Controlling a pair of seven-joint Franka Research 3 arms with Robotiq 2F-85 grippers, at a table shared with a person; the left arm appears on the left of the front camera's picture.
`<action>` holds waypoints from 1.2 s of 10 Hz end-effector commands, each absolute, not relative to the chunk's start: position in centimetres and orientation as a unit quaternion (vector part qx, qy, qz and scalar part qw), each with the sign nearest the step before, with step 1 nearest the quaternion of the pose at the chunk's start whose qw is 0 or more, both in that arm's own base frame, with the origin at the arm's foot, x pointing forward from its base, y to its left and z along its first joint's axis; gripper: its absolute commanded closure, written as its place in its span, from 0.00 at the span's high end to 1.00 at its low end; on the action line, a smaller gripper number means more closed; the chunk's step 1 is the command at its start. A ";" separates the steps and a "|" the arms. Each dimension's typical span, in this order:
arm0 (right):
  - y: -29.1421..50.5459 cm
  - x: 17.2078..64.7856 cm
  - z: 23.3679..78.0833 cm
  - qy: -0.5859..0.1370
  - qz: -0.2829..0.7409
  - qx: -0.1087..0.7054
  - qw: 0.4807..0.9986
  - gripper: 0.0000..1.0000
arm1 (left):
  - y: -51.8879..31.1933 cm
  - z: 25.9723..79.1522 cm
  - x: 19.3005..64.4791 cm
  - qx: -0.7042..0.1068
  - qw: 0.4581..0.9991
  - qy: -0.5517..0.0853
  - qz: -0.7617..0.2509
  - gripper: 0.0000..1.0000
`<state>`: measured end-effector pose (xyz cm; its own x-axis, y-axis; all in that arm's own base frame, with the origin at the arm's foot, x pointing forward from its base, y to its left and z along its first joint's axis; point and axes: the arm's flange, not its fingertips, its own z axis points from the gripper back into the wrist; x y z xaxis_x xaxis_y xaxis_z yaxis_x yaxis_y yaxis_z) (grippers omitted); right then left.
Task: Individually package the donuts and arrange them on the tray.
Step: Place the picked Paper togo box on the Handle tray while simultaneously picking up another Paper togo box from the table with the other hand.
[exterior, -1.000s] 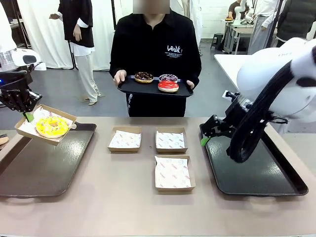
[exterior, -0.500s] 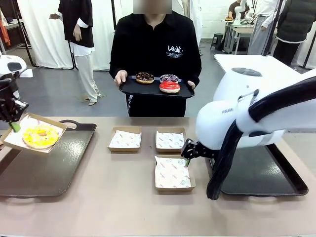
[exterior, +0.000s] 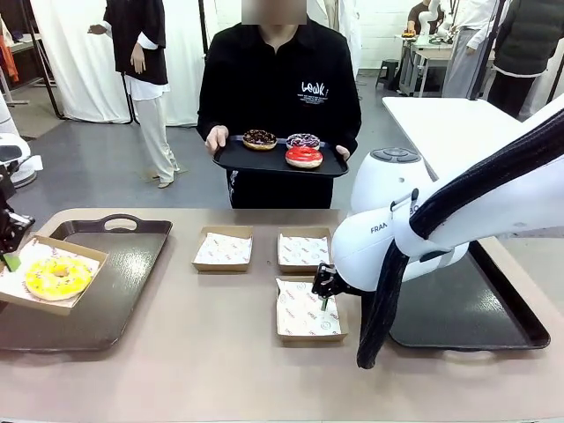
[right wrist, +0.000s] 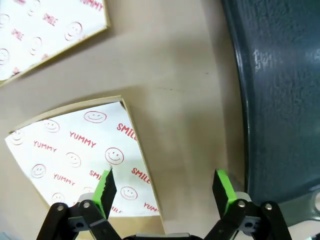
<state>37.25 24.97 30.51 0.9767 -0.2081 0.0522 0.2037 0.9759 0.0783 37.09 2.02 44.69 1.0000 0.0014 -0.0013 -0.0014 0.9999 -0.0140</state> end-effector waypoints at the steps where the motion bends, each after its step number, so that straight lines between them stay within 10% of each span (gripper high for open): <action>1: 26.5 37.4 29.8 -0.043 -0.113 0.024 0.992 1.00 | 2.5 43.9 37.3 -0.004 1.000 -0.016 -0.008 0.01; 12: 26.4 36.0 33.0 -0.046 -0.024 0.000 0.999 1.00 | 0.8 38.5 38.5 -0.023 1.000 0.007 0.004 0.01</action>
<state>35.90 26.54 32.35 0.9922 -0.0571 0.1107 0.0578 0.9983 -0.0030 38.80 1.43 39.28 0.9984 0.0033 -0.0559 -0.0053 0.9993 -0.0361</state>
